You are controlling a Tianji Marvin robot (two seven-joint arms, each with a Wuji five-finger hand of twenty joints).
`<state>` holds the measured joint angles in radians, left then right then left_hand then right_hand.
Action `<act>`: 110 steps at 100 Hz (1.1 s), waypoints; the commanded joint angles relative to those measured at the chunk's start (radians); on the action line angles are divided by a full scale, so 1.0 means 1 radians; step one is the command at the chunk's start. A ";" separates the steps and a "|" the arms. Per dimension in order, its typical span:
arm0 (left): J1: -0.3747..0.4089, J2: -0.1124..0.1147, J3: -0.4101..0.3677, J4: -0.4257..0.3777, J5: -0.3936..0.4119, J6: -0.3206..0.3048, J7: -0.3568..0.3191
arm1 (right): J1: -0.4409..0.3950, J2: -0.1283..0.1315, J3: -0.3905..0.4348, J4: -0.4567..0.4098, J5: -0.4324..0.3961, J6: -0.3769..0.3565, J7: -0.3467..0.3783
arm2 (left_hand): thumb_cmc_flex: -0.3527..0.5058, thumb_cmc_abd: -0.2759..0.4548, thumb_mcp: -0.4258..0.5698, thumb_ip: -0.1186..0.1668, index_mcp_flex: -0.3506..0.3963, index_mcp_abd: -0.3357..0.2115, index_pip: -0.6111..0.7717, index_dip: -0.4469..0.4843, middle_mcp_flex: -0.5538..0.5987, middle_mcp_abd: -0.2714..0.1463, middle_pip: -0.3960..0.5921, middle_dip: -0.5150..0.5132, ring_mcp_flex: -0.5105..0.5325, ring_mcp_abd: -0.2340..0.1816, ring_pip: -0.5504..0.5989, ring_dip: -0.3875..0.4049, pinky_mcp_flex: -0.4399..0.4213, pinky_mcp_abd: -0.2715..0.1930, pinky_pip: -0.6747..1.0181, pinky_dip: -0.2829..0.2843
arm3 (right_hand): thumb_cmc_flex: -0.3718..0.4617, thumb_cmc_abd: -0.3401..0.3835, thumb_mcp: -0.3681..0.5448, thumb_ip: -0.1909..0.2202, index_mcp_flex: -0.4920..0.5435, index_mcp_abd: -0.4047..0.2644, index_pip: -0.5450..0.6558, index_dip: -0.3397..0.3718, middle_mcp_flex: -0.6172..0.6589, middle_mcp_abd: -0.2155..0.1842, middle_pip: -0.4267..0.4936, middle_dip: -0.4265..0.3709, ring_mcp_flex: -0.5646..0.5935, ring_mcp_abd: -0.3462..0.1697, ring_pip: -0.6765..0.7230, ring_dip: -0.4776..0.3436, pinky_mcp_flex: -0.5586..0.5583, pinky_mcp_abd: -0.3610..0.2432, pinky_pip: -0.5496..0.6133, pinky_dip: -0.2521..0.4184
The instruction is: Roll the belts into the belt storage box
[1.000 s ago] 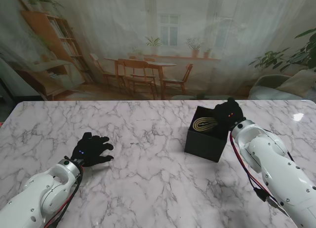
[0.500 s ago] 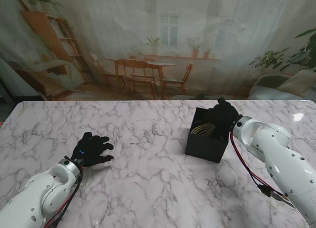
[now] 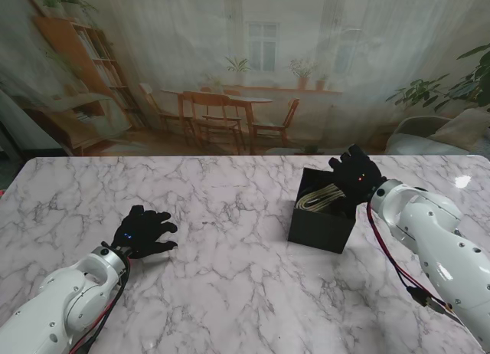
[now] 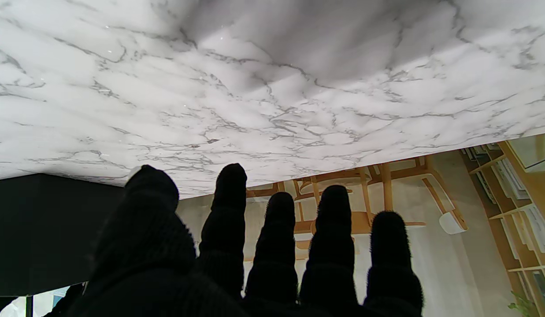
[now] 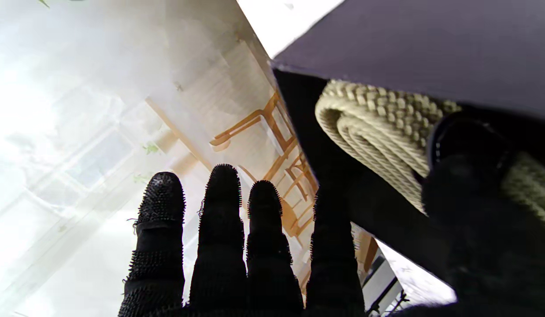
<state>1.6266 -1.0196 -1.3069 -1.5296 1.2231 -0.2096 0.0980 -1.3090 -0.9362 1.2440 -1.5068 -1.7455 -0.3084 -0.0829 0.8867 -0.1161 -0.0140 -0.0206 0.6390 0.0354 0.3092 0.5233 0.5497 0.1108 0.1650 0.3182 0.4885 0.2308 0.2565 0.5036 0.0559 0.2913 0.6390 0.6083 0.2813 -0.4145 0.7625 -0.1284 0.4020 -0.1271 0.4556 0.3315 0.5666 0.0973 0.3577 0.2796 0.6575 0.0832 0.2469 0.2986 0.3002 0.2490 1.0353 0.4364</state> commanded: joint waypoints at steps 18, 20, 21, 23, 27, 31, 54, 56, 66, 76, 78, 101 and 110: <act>-0.001 -0.001 0.004 0.002 -0.004 0.001 -0.013 | -0.098 -0.006 0.126 -0.103 0.003 0.004 -0.030 | -0.013 0.058 -0.002 0.017 -0.010 0.015 -0.011 -0.011 -0.004 0.017 -0.002 0.013 -0.006 -0.006 -0.009 0.010 -0.014 0.022 -0.019 0.003 | 0.052 0.075 0.007 0.030 -0.005 0.019 0.007 0.005 -0.030 0.035 0.032 -0.014 -0.015 0.038 -0.036 -0.019 -0.007 0.044 -0.001 -0.022; -0.001 -0.001 0.004 0.002 -0.005 0.001 -0.013 | -0.109 -0.008 0.138 -0.115 0.009 0.005 -0.035 | -0.014 0.061 -0.002 0.017 -0.009 0.016 -0.010 -0.011 -0.003 0.017 -0.001 0.013 -0.007 -0.005 -0.009 0.010 -0.014 0.023 -0.019 0.004 | 0.060 0.080 -0.019 0.034 0.002 0.016 0.008 0.007 -0.029 0.039 0.030 -0.018 -0.023 0.049 -0.039 -0.024 -0.012 0.046 -0.003 -0.026; -0.001 -0.001 0.003 0.002 -0.005 0.001 -0.013 | -0.115 -0.009 0.144 -0.122 0.013 0.006 -0.039 | -0.014 0.062 -0.002 0.017 -0.009 0.016 -0.010 -0.011 -0.004 0.018 -0.002 0.013 -0.007 -0.005 -0.009 0.010 -0.014 0.023 -0.019 0.004 | 0.058 0.081 -0.022 0.034 0.006 0.015 0.009 0.007 -0.028 0.039 0.030 -0.018 -0.025 0.053 -0.041 -0.024 -0.013 0.047 -0.003 -0.027; -0.001 -0.002 0.003 0.002 -0.006 0.001 -0.012 | -0.127 -0.012 0.157 -0.136 0.019 0.008 -0.046 | -0.014 0.064 -0.003 0.017 -0.009 0.016 -0.010 -0.011 -0.005 0.017 -0.002 0.012 -0.008 -0.006 -0.009 0.010 -0.014 0.023 -0.018 0.004 | 0.054 0.076 -0.029 0.034 0.012 0.016 0.011 0.008 -0.025 0.040 0.030 -0.018 -0.029 0.066 -0.043 -0.026 -0.015 0.051 -0.005 -0.028; -0.001 -0.002 0.003 0.002 -0.007 0.001 -0.012 | -0.153 -0.018 0.185 -0.169 0.036 0.006 -0.052 | -0.014 0.066 -0.003 0.016 -0.008 0.017 -0.009 -0.010 -0.007 0.019 -0.003 0.012 -0.009 -0.007 -0.010 0.010 -0.014 0.022 -0.018 0.004 | 0.050 0.067 -0.036 0.034 0.015 0.019 0.010 0.008 -0.017 0.037 0.030 -0.018 -0.029 0.076 -0.047 -0.029 -0.016 0.054 -0.005 -0.028; 0.000 -0.002 0.002 0.001 -0.009 0.001 -0.012 | -0.180 -0.026 0.212 -0.203 0.063 -0.002 -0.050 | -0.015 0.068 -0.004 0.016 -0.006 0.018 -0.008 -0.010 -0.011 0.020 -0.005 0.012 -0.012 -0.006 -0.011 0.009 -0.014 0.021 -0.017 0.005 | 0.041 0.064 -0.051 0.037 0.020 0.023 0.000 0.006 -0.008 0.036 0.018 -0.023 -0.030 0.090 -0.059 -0.042 -0.019 0.058 -0.008 -0.032; 0.000 -0.012 0.004 -0.016 -0.056 -0.010 0.001 | -0.321 -0.080 0.297 -0.381 0.306 -0.026 -0.057 | 0.022 0.137 -0.005 0.010 -0.154 0.052 -0.104 -0.052 -0.068 0.044 -0.026 0.002 -0.021 -0.008 -0.011 0.009 -0.010 0.012 -0.007 0.009 | 0.051 0.113 -0.185 0.052 0.059 0.020 -0.041 0.011 0.057 0.031 -0.034 -0.019 -0.007 0.121 -0.066 -0.059 -0.015 0.080 -0.018 -0.039; 0.000 -0.014 0.005 -0.018 -0.068 -0.011 0.002 | -0.331 -0.086 0.298 -0.394 0.345 -0.030 -0.053 | 0.024 0.141 -0.005 0.010 -0.166 0.055 -0.111 -0.056 -0.071 0.043 -0.027 0.001 -0.022 -0.008 -0.012 0.009 -0.010 0.009 -0.006 0.009 | 0.053 0.114 -0.188 0.053 0.063 0.018 -0.041 0.012 0.065 0.026 -0.035 -0.018 -0.004 0.123 -0.066 -0.059 -0.013 0.082 -0.018 -0.039; -0.001 -0.019 0.006 -0.035 -0.106 -0.035 -0.002 | -0.359 -0.113 0.283 -0.421 0.526 -0.049 -0.041 | 0.022 0.158 -0.012 0.009 -0.280 0.074 -0.193 -0.100 -0.098 0.045 -0.032 -0.003 -0.028 -0.011 -0.011 0.011 -0.010 0.003 -0.001 0.009 | 0.066 0.133 -0.217 0.054 0.075 0.014 -0.049 0.015 0.085 0.020 -0.055 -0.017 0.001 0.144 -0.069 -0.057 -0.012 0.088 -0.020 -0.037; 0.007 -0.026 -0.001 -0.057 -0.158 -0.074 -0.002 | -0.357 -0.133 0.236 -0.398 0.641 -0.099 -0.110 | 0.005 0.154 -0.017 0.009 -0.316 0.080 -0.221 -0.119 -0.116 0.049 -0.036 -0.006 -0.032 -0.009 -0.012 0.011 -0.009 -0.001 0.002 0.009 | 0.087 0.160 -0.252 0.060 0.086 0.018 -0.041 0.026 0.127 0.010 -0.060 -0.011 0.036 0.168 -0.062 -0.055 0.016 0.094 -0.010 -0.025; 0.010 -0.029 -0.003 -0.062 -0.173 -0.082 -0.002 | -0.357 -0.136 0.222 -0.393 0.657 -0.105 -0.124 | 0.003 0.154 -0.016 0.010 -0.312 0.077 -0.220 -0.119 -0.117 0.048 -0.036 -0.006 -0.034 -0.009 -0.013 0.010 -0.010 -0.001 0.001 0.008 | 0.085 0.166 -0.255 0.061 0.083 0.024 -0.040 0.027 0.127 0.010 -0.062 -0.011 0.038 0.169 -0.064 -0.056 0.020 0.093 -0.009 -0.025; 0.047 -0.042 -0.023 -0.102 -0.216 -0.153 0.050 | -0.360 -0.157 0.080 -0.337 0.738 -0.136 -0.224 | -0.005 0.141 -0.013 0.011 -0.185 0.063 -0.151 -0.095 -0.149 0.051 -0.044 -0.009 -0.053 -0.011 -0.018 0.009 -0.012 -0.003 0.003 0.007 | 0.086 0.196 -0.288 0.065 0.062 0.038 -0.032 0.034 0.110 0.023 -0.058 -0.010 0.052 0.107 -0.061 -0.060 0.028 0.077 -0.009 -0.027; 0.046 -0.049 -0.014 -0.093 -0.240 -0.167 0.081 | -0.354 -0.165 0.017 -0.293 0.782 -0.135 -0.247 | -0.004 0.141 -0.012 0.011 -0.152 0.064 -0.112 -0.068 -0.166 0.051 -0.045 -0.008 -0.060 -0.017 -0.016 0.010 -0.012 -0.007 0.006 0.007 | 0.091 0.208 -0.302 0.067 0.059 0.038 -0.015 0.042 0.099 0.023 -0.033 -0.003 0.060 0.076 -0.049 -0.048 0.025 0.068 -0.006 -0.028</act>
<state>1.6728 -1.0571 -1.3346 -1.6250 1.0075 -0.3701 0.1799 -1.6545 -1.0809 1.2966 -1.8388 -0.9727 -0.4414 -0.3234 0.8893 0.0001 -0.0154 -0.0207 0.4627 0.0984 0.1615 0.4288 0.4231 0.1490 0.1359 0.3224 0.4614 0.2290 0.2565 0.5036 0.0559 0.2888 0.6390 0.6083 0.3456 -0.2568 0.4763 -0.0941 0.4829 -0.1146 0.4294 0.3448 0.6869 0.1093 0.3142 0.2665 0.6993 0.1846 0.2240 0.2729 0.3277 0.3138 1.0277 0.4065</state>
